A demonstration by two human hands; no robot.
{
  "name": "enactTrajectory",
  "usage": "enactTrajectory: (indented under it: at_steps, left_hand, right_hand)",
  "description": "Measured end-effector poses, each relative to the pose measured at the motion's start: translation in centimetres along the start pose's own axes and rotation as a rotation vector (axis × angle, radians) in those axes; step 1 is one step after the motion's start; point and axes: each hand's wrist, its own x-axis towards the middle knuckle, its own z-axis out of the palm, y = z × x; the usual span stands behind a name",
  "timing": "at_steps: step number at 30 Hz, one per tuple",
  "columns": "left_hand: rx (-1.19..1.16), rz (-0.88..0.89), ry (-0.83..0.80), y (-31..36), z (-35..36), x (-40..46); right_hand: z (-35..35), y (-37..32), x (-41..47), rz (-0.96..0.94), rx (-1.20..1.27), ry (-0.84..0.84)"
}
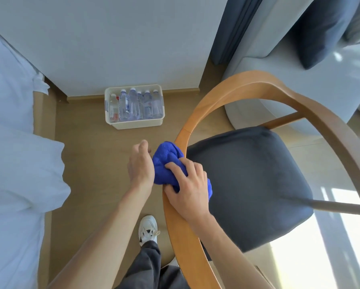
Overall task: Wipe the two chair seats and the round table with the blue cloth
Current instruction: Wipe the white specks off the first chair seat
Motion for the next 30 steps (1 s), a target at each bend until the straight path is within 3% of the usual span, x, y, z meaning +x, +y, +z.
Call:
enactTrajectory:
  at_steps: [7,12,17,24,30]
  left_hand:
    - [0.223,-0.027,-0.188,-0.4,-0.1,-1.7]
    - [0.141,-0.101,-0.271,-0.4,0.6,-1.4]
    - [0.050,-0.161,-0.337,-0.8,0.7,-0.6]
    - [-0.039,-0.274,-0.289,-0.9,0.7,0.7]
    - [-0.134,-0.482,-0.288,0.1,0.3,2.3]
  right_hand:
    - [-2.5,0.6,-10.2,-0.109,0.057,-0.087]
    - [-3.4,2.0,-13.4,-0.184,0.038,-0.107]
    - [-3.3,2.2,-12.9,-0.200,-0.015,-0.109]
    - [-2.0,1.0,-7.7,0.006,0.085,-0.050]
    - [-1.0,1.4,-1.4,0.020,0.112,-0.079]
